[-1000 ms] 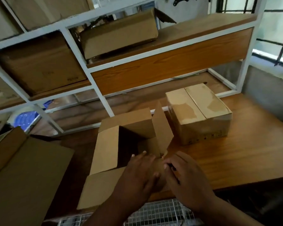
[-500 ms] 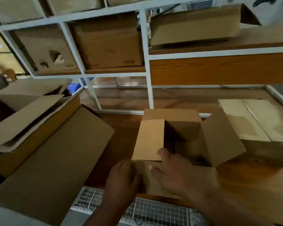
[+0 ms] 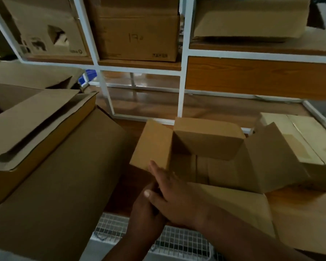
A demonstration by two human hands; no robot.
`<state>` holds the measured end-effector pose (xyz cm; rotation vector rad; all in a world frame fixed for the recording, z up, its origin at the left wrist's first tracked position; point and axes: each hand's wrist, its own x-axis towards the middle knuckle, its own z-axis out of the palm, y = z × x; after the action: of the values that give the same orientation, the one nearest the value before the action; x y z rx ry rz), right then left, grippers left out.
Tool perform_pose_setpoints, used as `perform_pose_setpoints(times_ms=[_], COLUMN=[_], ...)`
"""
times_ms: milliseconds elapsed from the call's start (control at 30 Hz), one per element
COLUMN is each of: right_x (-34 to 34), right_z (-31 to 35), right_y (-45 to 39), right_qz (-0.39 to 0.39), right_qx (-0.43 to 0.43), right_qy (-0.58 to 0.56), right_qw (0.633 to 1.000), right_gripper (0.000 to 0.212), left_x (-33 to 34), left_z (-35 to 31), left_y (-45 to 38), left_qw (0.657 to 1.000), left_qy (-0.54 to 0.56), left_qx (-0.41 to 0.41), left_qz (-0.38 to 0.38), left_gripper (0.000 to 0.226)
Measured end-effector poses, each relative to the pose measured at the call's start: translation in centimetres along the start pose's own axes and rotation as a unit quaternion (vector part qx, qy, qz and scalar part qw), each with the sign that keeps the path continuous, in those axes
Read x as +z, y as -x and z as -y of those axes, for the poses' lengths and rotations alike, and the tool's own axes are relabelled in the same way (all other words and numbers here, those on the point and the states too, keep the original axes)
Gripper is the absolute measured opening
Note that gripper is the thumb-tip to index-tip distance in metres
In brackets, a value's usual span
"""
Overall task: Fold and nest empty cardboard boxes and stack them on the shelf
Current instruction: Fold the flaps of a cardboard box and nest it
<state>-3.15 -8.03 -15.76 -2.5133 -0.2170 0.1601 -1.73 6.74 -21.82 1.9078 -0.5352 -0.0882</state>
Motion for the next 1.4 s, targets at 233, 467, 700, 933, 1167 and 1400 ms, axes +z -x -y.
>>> perform_pose_setpoints(times_ms=[233,467,700,933,1167,1400], right_x=[-0.2,-2.0,-4.5,-8.3,-13.5,-19.2], right_z=[-4.7,-9.7,-14.6,-15.0,-8.7,0.2], right_y=[6.0,13.8,15.2,14.0,16.6,16.9], right_qz=[-0.198,-0.396,-0.347,-0.332,-0.391,-0.412], right_qx=[0.083,0.305,0.453,0.411,0.321,0.246], right_qy=[0.035,0.063,-0.176,-0.214,-0.216,-0.135], right_qw=[0.976,0.864,0.802,0.821,0.835,0.867], right_gripper=[0.026,0.026,0.044,0.029,0.024,0.034], left_x=[-0.2,0.6,1.8,1.3,-3.9,-12.8], left_z=[1.3,0.0,-0.3,-5.2,-14.2,-23.1], left_y=[-2.0,-6.3,-6.8,-6.4,-5.7,-4.0], left_qw=[0.991,0.979,0.975,0.974,0.969,0.948], left_qy=[-0.024,-0.075,-0.108,-0.118,-0.192,-0.248], left_qx=[-0.129,-0.19,-0.196,-0.187,-0.141,-0.116], left_qz=[0.023,0.025,-0.011,-0.039,-0.068,-0.16], left_gripper=[0.042,0.041,0.055,0.046,0.043,0.052])
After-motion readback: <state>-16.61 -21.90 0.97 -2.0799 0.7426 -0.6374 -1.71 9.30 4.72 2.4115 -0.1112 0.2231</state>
